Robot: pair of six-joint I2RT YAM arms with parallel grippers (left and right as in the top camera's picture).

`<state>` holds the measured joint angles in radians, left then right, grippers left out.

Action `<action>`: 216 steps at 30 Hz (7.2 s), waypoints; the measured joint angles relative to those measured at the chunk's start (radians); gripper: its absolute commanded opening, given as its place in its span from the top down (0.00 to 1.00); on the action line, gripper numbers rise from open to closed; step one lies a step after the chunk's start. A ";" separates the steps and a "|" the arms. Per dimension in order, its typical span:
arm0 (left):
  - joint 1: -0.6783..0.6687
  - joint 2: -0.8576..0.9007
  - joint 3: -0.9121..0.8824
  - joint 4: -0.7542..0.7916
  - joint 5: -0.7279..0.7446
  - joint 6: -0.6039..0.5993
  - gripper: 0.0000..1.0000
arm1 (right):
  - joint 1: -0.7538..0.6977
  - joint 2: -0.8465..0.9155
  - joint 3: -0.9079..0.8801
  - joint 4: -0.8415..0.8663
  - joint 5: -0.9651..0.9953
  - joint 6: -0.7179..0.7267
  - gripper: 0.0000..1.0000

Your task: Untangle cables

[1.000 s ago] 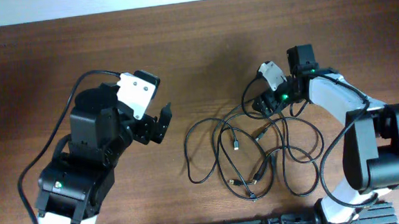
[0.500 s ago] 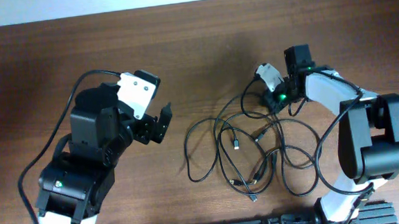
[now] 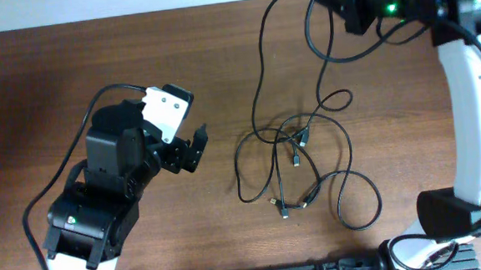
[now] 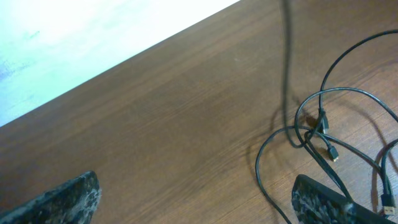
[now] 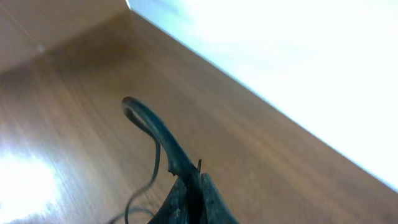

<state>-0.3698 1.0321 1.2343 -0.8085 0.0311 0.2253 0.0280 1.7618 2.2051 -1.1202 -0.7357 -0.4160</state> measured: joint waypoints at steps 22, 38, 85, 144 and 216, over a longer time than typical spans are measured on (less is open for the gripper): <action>0.000 0.000 0.000 0.001 0.000 0.000 0.01 | -0.014 -0.037 0.447 0.161 0.651 -0.075 0.96; 0.000 0.000 0.000 0.001 0.000 0.000 0.01 | -0.811 0.039 0.446 -0.201 0.892 0.341 0.96; 0.000 0.000 0.000 0.000 0.000 0.000 0.01 | -0.816 0.087 -0.424 -0.223 0.263 0.335 0.01; 0.000 0.000 0.000 0.001 0.003 0.000 0.01 | -0.112 0.026 -1.332 0.248 0.235 0.649 0.96; 0.000 0.000 0.000 0.001 0.003 0.000 0.01 | -0.648 0.133 -0.326 0.146 0.875 0.679 0.95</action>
<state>-0.3698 1.0325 1.2343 -0.8078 0.0345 0.2256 -0.6201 1.8950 1.8790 -0.9737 0.1398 0.2630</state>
